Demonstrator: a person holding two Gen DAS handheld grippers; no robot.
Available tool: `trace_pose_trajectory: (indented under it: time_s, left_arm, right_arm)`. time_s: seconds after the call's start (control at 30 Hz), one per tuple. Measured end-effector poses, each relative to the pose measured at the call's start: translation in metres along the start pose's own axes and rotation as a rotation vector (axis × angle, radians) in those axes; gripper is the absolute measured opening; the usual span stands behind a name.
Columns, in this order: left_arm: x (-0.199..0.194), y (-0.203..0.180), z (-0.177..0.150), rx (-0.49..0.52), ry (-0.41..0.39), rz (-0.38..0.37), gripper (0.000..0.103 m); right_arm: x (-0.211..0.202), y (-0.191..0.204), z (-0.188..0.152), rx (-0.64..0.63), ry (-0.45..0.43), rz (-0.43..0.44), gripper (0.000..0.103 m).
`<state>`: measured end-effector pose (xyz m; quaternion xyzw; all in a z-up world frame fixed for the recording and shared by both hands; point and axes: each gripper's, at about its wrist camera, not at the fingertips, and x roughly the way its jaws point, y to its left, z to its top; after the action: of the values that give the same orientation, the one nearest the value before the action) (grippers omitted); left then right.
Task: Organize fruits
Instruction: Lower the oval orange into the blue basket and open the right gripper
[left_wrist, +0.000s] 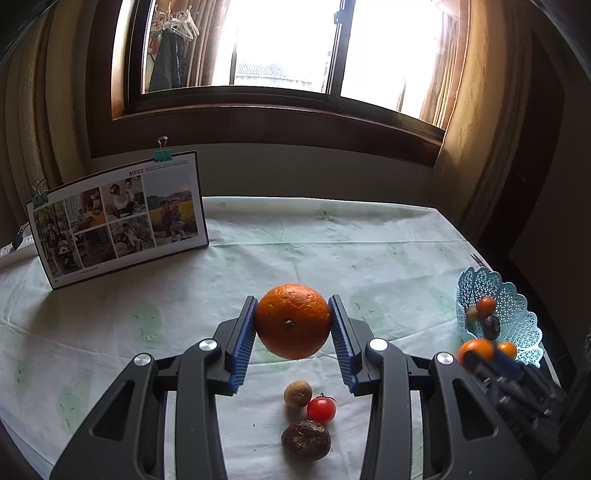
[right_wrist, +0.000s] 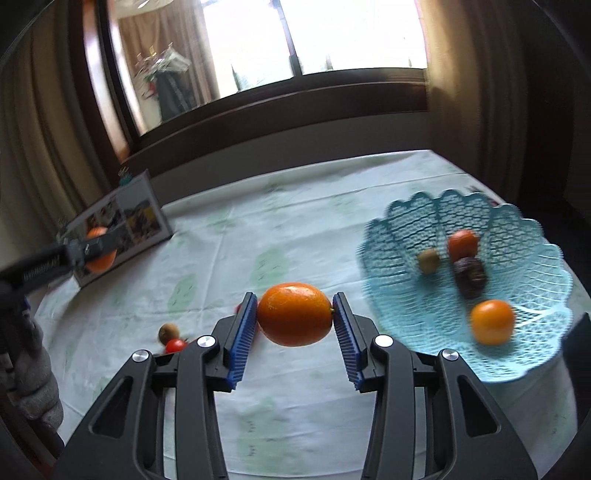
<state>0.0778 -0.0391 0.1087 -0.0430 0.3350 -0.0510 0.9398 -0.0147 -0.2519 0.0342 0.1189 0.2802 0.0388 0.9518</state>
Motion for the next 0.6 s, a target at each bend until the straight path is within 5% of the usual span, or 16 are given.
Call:
trace_pose_trajectory:
  time_s: [0.6]
  left_arm:
    - [-0.003,-0.012,-0.004,0.028,0.000,-0.019,0.040]
  right_arm:
    - [-0.027,-0.085,-0.004,0.155,-0.068,-0.213,0.044]
